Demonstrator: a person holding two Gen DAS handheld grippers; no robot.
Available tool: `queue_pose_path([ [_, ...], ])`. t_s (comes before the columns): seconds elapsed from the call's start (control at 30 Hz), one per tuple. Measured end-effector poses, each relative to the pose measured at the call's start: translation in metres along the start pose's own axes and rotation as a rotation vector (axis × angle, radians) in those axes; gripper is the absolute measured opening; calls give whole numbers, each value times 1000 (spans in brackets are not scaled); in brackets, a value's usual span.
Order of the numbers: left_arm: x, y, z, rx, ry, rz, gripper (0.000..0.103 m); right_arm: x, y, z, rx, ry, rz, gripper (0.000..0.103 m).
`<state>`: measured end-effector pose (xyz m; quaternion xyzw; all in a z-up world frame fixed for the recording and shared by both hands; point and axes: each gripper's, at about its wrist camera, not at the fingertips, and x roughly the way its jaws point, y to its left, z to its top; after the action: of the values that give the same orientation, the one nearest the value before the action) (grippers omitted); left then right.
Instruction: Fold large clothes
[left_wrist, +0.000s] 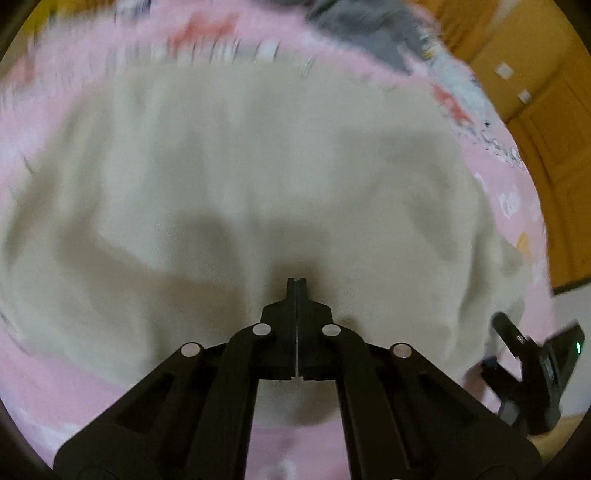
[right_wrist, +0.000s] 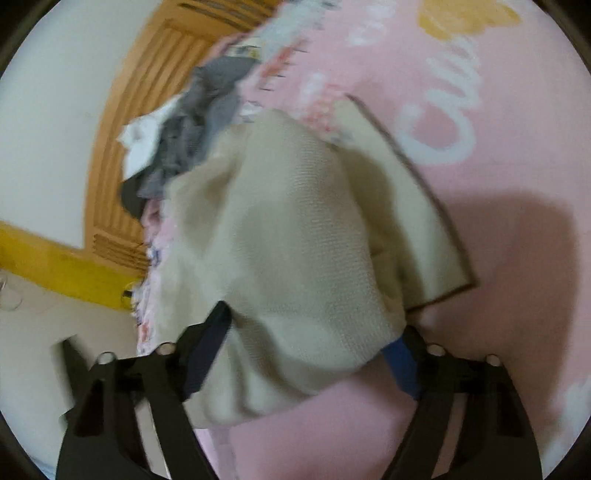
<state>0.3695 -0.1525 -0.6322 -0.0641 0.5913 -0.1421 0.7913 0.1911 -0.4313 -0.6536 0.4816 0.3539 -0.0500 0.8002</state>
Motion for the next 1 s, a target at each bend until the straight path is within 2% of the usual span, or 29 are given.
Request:
queue_pose_path([
  [0.07,20,10,2,-22,16,-26,0,5,11,-3,-98,2,-70,77],
  [0.17,25,17,6,-80,21,-68,0,22,-8,-2,-8,-11,-48,82],
  [0.23,19,16,3,-72,10,-76,0,28,-7,0,-22,-27,-62,82],
  [0.27,11,14,0,-53,-9,-78,0,29,0,0,-55,-40,-82,77],
  [0.3,2,12,-4,-45,-31,-91,0,28,6,0,-81,-53,-89,58],
  [0.37,-15,9,-15,-38,-74,-113,0,26,15,1,-115,-43,-62,39],
  [0.4,-19,8,-19,-35,-83,-118,0,20,19,3,-130,-49,-49,34],
  [0.47,-2,13,-20,-40,-35,-101,0,11,26,7,-140,-52,-6,31],
  [0.5,6,20,-20,-71,-17,-130,0,0,30,9,-128,-54,47,29],
  [0.57,14,31,-17,-145,7,-186,0,-17,37,9,-98,-49,121,27],
  [0.63,14,27,-15,-135,24,-177,0,-30,49,6,-94,-36,178,27],
  [0.7,14,27,-18,-157,41,-190,0,-45,68,-1,-151,-43,212,26],
  [0.73,13,30,-21,-201,53,-218,0,-49,77,-2,-166,-39,236,26],
  [0.8,9,28,-25,-200,51,-222,0,-59,96,-9,-215,-35,279,26],
  [0.87,8,25,-33,-193,45,-227,0,-66,104,-14,-243,-36,273,26],
  [0.93,8,25,-40,-240,65,-270,0,-76,104,-18,-234,-37,276,26],
  [1.0,7,14,-48,-206,84,-274,0,-91,104,-22,-269,-60,264,26],
])
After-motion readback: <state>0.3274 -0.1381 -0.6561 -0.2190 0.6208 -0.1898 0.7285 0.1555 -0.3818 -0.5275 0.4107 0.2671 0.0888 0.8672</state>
